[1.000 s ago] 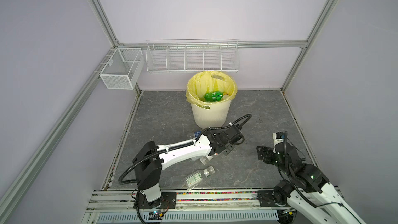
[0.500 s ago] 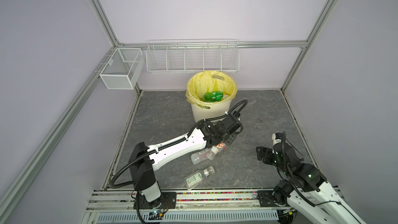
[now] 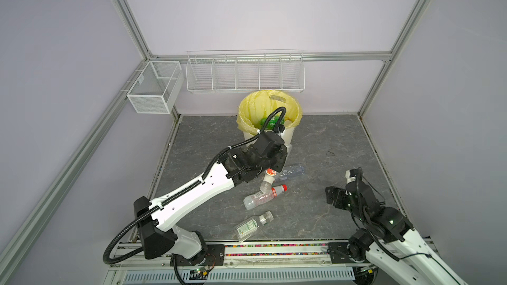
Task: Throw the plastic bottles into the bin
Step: 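Carry the green-label bottle with the left gripper up over the bin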
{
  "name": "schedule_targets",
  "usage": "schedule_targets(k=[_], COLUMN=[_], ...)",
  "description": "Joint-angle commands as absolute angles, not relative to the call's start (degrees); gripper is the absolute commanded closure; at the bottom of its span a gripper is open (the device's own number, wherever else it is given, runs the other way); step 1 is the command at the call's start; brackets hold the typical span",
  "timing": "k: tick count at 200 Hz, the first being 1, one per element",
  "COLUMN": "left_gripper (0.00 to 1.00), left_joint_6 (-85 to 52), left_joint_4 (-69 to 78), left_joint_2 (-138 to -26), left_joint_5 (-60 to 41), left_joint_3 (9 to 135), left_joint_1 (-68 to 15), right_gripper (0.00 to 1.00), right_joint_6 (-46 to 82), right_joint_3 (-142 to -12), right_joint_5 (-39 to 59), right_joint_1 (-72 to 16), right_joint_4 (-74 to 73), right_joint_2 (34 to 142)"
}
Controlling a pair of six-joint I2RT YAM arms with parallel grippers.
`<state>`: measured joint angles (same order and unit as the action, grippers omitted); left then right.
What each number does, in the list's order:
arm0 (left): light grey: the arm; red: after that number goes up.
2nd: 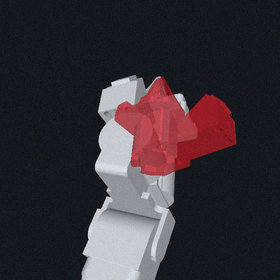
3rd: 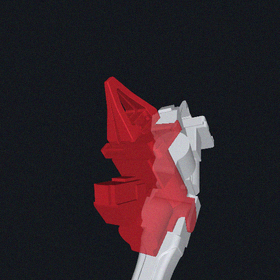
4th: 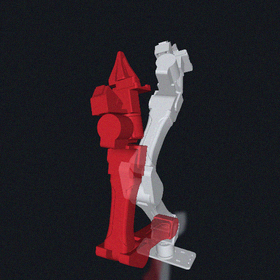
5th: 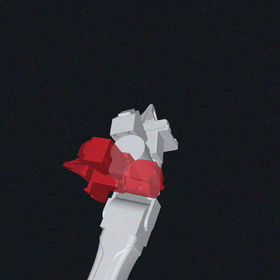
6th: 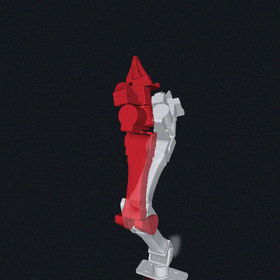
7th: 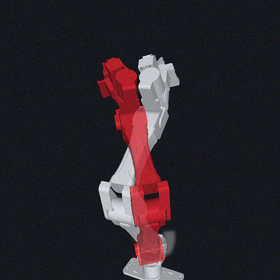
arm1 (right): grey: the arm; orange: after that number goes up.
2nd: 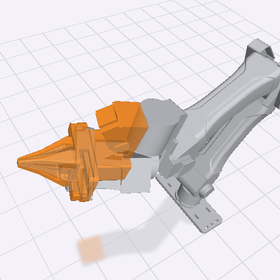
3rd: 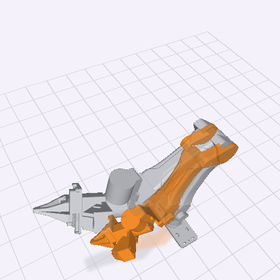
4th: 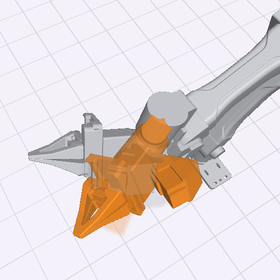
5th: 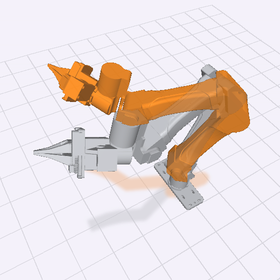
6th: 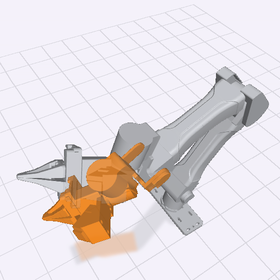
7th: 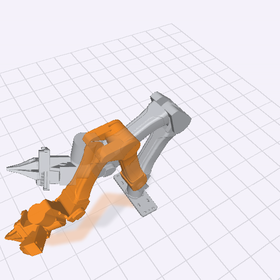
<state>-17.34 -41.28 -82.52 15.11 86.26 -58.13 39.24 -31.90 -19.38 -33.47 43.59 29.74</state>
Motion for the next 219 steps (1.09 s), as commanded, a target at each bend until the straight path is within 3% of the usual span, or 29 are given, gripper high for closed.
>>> schedule_targets(k=[1, 172, 219], left_gripper=[0.52, 0.52, 0.56], left_joint_6=[-20.5, -30.1, -33.3], left_joint_4=[-42.0, -43.2, -44.0], left_joint_2=[-80.7, -65.1, -61.7], left_joint_5=[14.0, 0.0, -7.3], left_joint_3=[85.7, 77.3, 72.9], left_joint_1=[-56.0, -29.9, -18.4], right_gripper=[0.12, 0.12, 0.12], right_joint_6=[40.6, 40.8, 40.9], right_joint_3=[-30.8, -32.0, -31.7], right_joint_5=[-18.4, -16.4, -16.4], right_joint_1=[-33.3, -33.3, -33.3], right_joint_4=[40.9, 38.0, 38.1], right_joint_2=[31.1, 38.8, 38.5])
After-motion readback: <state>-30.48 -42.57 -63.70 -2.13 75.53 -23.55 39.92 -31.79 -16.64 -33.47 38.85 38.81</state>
